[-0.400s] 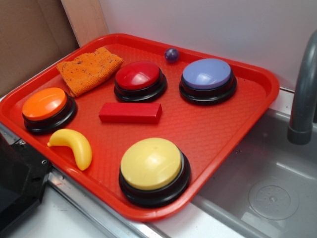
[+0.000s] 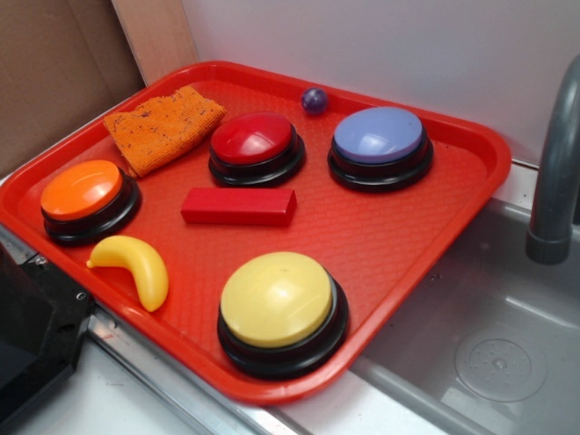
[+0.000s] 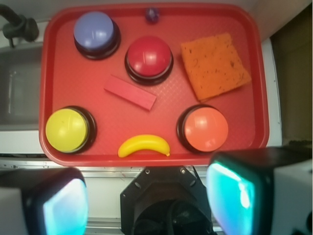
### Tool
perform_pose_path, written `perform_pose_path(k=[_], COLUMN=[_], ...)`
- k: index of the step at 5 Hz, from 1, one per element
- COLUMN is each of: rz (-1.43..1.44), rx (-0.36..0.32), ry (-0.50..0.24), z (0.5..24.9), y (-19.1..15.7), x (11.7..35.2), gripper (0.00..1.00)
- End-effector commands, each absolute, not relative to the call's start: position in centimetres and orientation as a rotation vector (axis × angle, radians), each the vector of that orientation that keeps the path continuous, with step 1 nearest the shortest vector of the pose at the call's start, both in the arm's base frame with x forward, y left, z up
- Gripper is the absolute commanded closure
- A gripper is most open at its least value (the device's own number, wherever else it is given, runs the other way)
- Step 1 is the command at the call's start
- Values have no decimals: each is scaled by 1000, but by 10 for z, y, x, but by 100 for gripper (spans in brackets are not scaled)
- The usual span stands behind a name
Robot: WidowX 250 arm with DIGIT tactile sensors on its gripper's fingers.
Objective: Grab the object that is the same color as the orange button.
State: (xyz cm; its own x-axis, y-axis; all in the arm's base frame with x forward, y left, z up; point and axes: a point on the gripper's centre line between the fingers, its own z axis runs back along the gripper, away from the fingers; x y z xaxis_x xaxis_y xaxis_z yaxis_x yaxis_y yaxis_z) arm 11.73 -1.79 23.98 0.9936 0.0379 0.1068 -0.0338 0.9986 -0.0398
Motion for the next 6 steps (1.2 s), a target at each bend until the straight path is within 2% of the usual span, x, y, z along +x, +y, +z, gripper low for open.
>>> perform_pose_path(k=[1, 2, 3, 5, 6], rz=[429, 660, 898, 1159, 1225], rx=[-71, -41, -17, -27, 44], ry=[-215, -228, -298, -350, -372], z=[202, 176, 162, 127, 108], y=[16, 40, 62, 83, 85], x=[146, 172, 195, 248, 267], gripper=[0, 0, 0, 0, 0])
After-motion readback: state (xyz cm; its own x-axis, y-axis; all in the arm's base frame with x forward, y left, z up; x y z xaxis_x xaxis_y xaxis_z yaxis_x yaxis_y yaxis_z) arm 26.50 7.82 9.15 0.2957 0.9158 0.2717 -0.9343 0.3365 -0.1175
